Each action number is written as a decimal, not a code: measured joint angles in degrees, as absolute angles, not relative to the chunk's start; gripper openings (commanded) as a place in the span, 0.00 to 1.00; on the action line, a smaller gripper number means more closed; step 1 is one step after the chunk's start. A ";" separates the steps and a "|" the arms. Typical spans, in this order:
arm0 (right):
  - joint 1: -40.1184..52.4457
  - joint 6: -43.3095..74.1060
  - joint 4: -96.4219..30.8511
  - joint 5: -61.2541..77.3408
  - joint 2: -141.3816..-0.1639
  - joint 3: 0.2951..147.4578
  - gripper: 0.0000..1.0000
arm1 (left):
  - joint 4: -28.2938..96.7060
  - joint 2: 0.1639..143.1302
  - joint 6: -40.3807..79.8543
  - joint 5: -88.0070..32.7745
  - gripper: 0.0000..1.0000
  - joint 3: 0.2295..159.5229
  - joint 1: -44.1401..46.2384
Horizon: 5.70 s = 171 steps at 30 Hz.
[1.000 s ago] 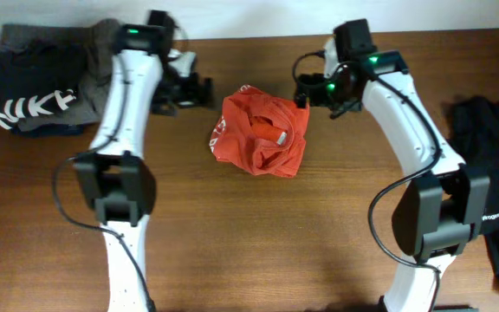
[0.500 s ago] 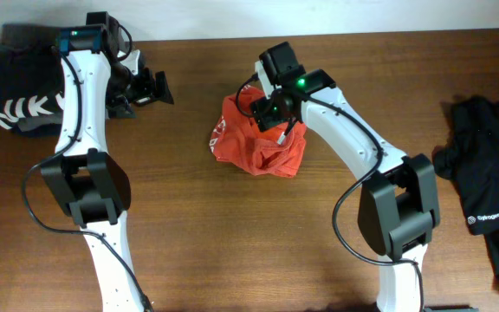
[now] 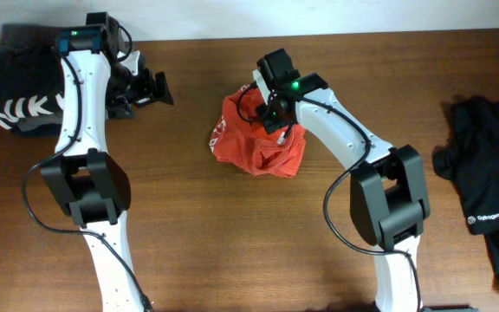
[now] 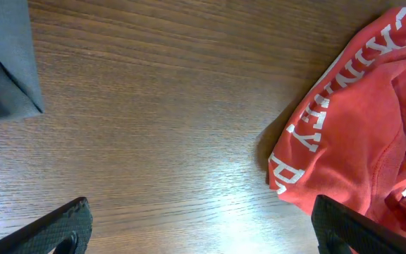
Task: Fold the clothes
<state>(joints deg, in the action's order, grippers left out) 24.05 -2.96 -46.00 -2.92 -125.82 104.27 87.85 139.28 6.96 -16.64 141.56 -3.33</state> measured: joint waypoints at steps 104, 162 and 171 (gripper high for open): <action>23.68 3.62 -77.38 4.29 -127.07 116.57 0.04 | 89.12 139.28 6.98 -16.64 0.99 141.60 -3.33; 3.86 25.41 -74.56 6.55 -127.13 106.26 0.18 | 88.29 139.28 7.16 -16.64 0.99 141.60 -3.33; 2.98 24.62 -76.55 1.41 -127.13 106.28 0.68 | 88.82 139.28 7.14 -17.23 0.99 141.60 -3.33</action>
<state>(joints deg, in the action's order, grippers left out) 2.98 24.62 -76.55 1.41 -127.13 106.28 88.82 139.28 7.14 -17.23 141.60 -3.33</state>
